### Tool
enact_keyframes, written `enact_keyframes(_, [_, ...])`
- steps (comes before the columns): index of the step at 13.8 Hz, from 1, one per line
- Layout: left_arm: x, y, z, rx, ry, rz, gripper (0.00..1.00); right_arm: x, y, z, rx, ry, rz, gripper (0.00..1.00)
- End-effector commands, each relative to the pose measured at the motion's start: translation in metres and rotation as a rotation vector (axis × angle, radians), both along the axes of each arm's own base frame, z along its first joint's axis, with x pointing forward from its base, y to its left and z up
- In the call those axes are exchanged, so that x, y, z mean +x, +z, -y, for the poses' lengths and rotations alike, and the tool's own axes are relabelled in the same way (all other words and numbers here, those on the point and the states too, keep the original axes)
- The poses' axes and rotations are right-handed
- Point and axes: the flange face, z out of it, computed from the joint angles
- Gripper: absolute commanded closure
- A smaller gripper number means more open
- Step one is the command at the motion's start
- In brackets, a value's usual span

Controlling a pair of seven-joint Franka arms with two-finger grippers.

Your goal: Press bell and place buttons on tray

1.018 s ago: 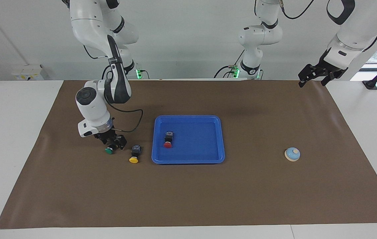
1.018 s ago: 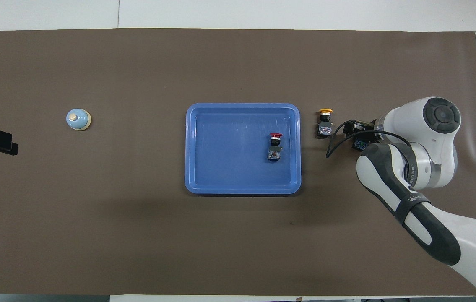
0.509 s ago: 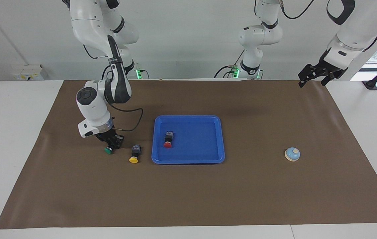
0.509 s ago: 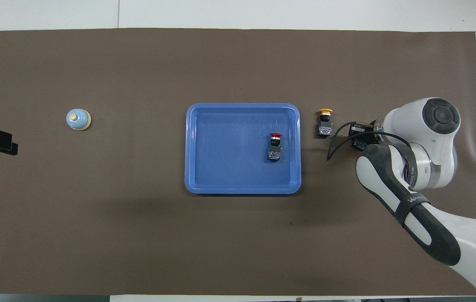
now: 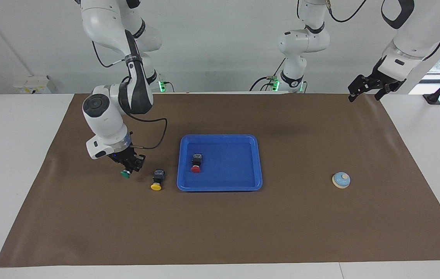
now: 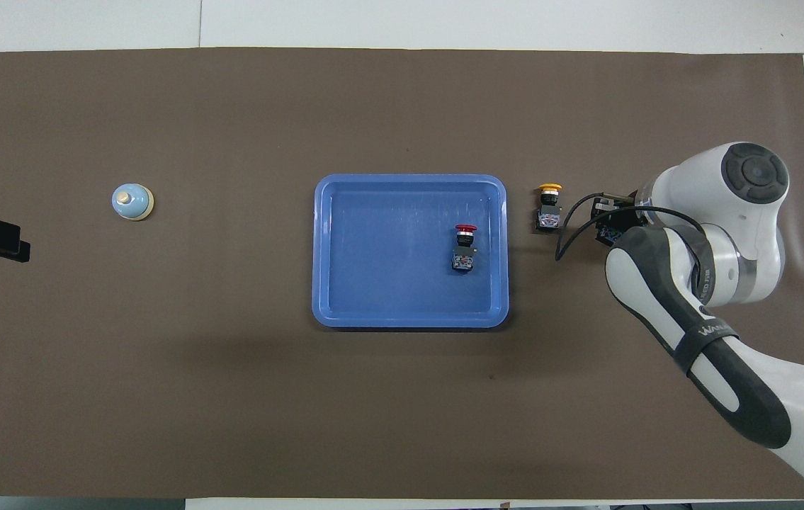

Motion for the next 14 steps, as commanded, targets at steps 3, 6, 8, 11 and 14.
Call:
enact_keyframes(3, [-0.008,0.002,0.0,-0.001,0.009,-0.004,0.0,0.021,0.054,-0.069,0.021,0.016,0.022,1.0])
enact_keyframes(6, [-0.008,0.002,0.0,-0.001,0.009,-0.004,0.0,0.012,0.064,-0.136,0.046,-0.005,0.041,1.0])
enact_keyframes(8, [-0.008,0.002,0.0,-0.001,0.007,-0.004,0.0,0.001,0.063,-0.167,0.051,0.008,0.043,1.0])
enact_keyframes(11, [-0.008,0.002,0.0,-0.001,0.007,-0.004,0.0,-0.024,0.045,-0.232,0.051,0.047,0.028,1.0])
enact_keyframes(14, [-0.008,0.002,0.0,-0.001,0.01,-0.004,0.0,-0.037,0.011,-0.278,0.064,0.022,0.036,1.0])
